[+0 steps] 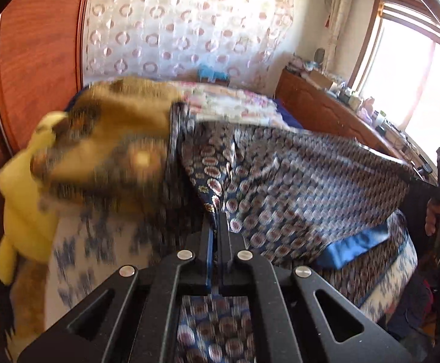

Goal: Fold small clothes

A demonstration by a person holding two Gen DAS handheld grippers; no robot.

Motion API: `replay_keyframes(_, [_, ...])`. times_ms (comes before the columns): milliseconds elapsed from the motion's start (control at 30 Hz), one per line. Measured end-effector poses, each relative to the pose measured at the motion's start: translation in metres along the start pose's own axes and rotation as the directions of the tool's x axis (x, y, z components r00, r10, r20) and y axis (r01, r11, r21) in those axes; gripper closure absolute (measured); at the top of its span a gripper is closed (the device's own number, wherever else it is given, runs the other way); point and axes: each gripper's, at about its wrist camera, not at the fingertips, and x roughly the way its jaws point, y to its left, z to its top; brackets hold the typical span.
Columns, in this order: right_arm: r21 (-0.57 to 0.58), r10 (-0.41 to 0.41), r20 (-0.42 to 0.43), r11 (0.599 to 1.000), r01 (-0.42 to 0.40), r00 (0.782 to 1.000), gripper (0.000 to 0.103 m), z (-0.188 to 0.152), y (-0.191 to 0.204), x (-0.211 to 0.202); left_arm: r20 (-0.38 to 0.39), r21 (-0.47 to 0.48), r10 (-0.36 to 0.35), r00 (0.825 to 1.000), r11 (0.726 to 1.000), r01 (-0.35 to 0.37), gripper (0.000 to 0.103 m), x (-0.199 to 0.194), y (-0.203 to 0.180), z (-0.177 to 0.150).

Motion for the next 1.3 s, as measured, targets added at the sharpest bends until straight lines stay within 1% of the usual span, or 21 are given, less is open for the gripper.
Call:
replay_keyframes(133, [0.005,-0.006,-0.027,1.0,0.006,1.0,0.1,-0.017,-0.003,-0.002,-0.02,-0.03,-0.004,1.0,1.0,0.003,0.1,-0.005,0.003,-0.022])
replay_keyframes(267, [0.025,0.002,-0.027,1.0,-0.001,1.0,0.1,-0.025,-0.009,-0.011,-0.017,-0.05,-0.006,1.0,0.999,0.006,0.1,-0.017,0.006,-0.032])
replay_keyframes(400, [0.015,-0.02,-0.071,1.0,0.021,0.997,0.1,-0.025,-0.01,0.004,-0.052,-0.04,0.04,0.998,0.998,-0.042,0.1,-0.011,0.011,-0.041])
replay_keyframes(500, [0.012,-0.025,-0.106,1.0,0.026,0.994,0.1,-0.028,-0.008,0.015,-0.08,-0.048,0.043,0.996,0.998,-0.046,0.1,-0.003,0.014,-0.051])
replay_keyframes(600, [0.002,-0.042,-0.128,0.999,0.043,0.991,0.1,-0.028,-0.006,0.023,-0.085,-0.044,0.048,0.995,0.998,-0.052,0.1,0.0,0.013,-0.055])
replay_keyframes(667, [-0.006,-0.047,-0.132,0.999,0.047,0.99,0.1,-0.026,-0.003,0.027,-0.079,-0.047,0.052,0.995,0.997,-0.056,0.1,-0.001,0.012,-0.054])
replay_keyframes(800, [-0.006,-0.056,-0.117,0.998,0.056,0.992,0.1,-0.024,0.0,0.026,-0.009,-0.035,0.047,0.999,0.998,-0.048,0.1,-0.015,0.01,-0.046])
replay_keyframes(867, [-0.005,-0.05,-0.111,0.999,0.05,0.993,0.1,-0.023,0.001,0.025,0.001,-0.02,0.071,0.997,0.997,-0.071,0.088,-0.019,0.008,-0.041])
replay_keyframes(933, [-0.01,-0.052,-0.112,0.999,0.051,0.992,0.1,-0.025,0.002,0.025,0.022,-0.007,0.056,0.998,0.998,-0.056,0.059,-0.022,0.007,-0.036])
replay_keyframes(967, [-0.011,-0.052,-0.111,0.999,0.051,0.993,0.1,-0.024,0.003,0.027,0.027,-0.006,0.051,0.998,0.999,-0.051,0.057,-0.022,0.007,-0.035])
replay_keyframes(1100, [-0.018,-0.053,-0.101,0.999,0.051,0.994,0.1,-0.033,0.004,0.021,0.02,-0.014,0.096,0.995,0.995,-0.096,0.057,-0.014,0.009,-0.029])
replay_keyframes(1167, [-0.019,-0.048,-0.099,0.999,0.046,0.994,0.1,-0.035,0.002,0.018,0.026,-0.021,0.099,0.995,0.995,-0.098,0.057,-0.01,0.01,-0.029])
replay_keyframes(1200, [-0.019,-0.047,-0.1,0.999,0.046,0.994,0.1,-0.035,0.001,0.018,0.018,-0.019,0.102,0.995,0.995,-0.101,0.058,-0.006,0.011,-0.029])
replay_keyframes(1233, [-0.02,-0.048,-0.099,0.999,0.046,0.994,0.1,-0.035,0.001,0.018,0.017,-0.012,0.101,0.995,0.995,-0.1,0.068,-0.004,0.01,-0.03])
replay_keyframes(1267, [-0.019,-0.046,-0.097,0.999,0.045,0.994,0.1,-0.035,0.001,0.018,0.01,0.002,0.095,0.995,0.995,-0.095,0.073,0.0,0.008,-0.031])
replay_keyframes(1300, [-0.019,-0.044,-0.096,0.999,0.042,0.994,0.1,-0.035,0.001,0.017,0.001,0.011,0.095,0.996,0.995,-0.095,0.083,0.004,0.008,-0.031])
